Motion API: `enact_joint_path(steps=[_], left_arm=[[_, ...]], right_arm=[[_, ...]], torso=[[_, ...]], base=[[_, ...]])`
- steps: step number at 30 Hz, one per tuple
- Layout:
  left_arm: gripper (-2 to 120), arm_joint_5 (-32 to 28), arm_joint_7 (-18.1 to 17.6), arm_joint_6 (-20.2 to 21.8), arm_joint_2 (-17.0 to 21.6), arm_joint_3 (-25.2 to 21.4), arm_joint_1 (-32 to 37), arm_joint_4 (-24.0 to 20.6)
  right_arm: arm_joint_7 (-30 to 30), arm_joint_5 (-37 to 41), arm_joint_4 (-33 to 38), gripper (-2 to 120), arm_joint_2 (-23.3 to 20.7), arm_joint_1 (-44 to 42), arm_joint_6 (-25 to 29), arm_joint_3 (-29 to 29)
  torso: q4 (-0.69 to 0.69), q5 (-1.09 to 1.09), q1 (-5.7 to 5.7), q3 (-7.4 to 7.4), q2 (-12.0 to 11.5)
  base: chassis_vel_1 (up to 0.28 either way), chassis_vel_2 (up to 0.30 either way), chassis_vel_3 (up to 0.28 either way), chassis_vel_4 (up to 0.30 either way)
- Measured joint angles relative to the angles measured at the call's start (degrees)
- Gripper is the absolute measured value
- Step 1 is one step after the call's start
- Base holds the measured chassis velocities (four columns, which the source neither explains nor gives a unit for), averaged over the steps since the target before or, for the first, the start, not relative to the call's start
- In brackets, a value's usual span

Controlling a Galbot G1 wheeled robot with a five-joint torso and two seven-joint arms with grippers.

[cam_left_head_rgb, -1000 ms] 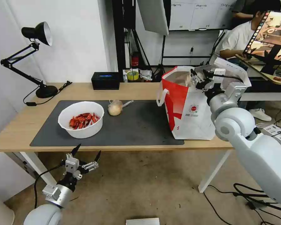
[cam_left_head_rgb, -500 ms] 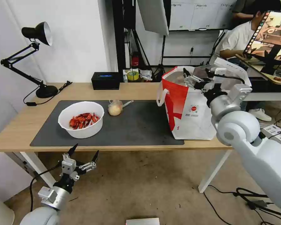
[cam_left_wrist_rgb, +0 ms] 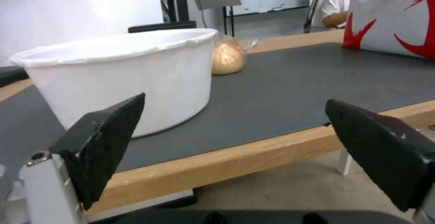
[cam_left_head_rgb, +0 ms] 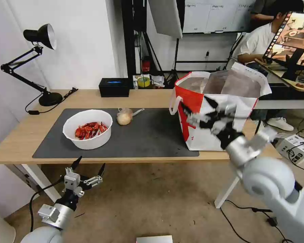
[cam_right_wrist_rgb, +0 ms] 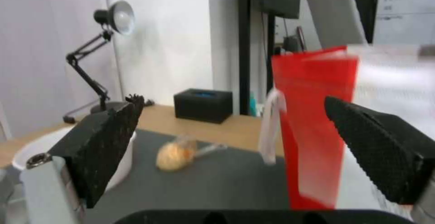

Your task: Pick up the trash from the table and place it into the takeout bag.

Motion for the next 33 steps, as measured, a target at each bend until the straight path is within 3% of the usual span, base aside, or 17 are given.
enact_joint_path(steps=[4, 12, 23, 33], left_arm=[[100, 0.02, 0.03, -0.45, -0.02, -0.10, 0.26, 0.17], [100, 0.34, 0.09, -1.07, -0.41, 0.42, 0.13, 1.05], [100, 0.87, 0.33, -1.03, -0.53, 0.32, -0.13, 2.88], [100, 0.95, 0.44, -1.05, -0.82, 0.46, -0.22, 3.08]], right_arm=[[-0.51, -7.32, -0.08, 100, 3.86, -9.72, 3.99, 1.44], [0.80, -17.09, -4.48, 100, 10.16, -18.49, 10.91, -0.16], [1.03, -24.66, -14.78, 100, 16.28, -20.67, 17.82, -1.22], [1.15, -24.78, -15.80, 100, 16.70, -20.17, 18.02, -1.75]], torso=[[0.00, 0.00, 0.00, 0.00, 0.00], [0.00, 0.00, 0.00, 0.00, 0.00], [0.00, 0.00, 0.00, 0.00, 0.00], [0.00, 0.00, 0.00, 0.00, 0.00]], base=[[0.000, 0.000, 0.000, 0.000], [0.000, 0.000, 0.000, 0.000], [0.000, 0.000, 0.000, 0.000], [0.000, 0.000, 0.000, 0.000]])
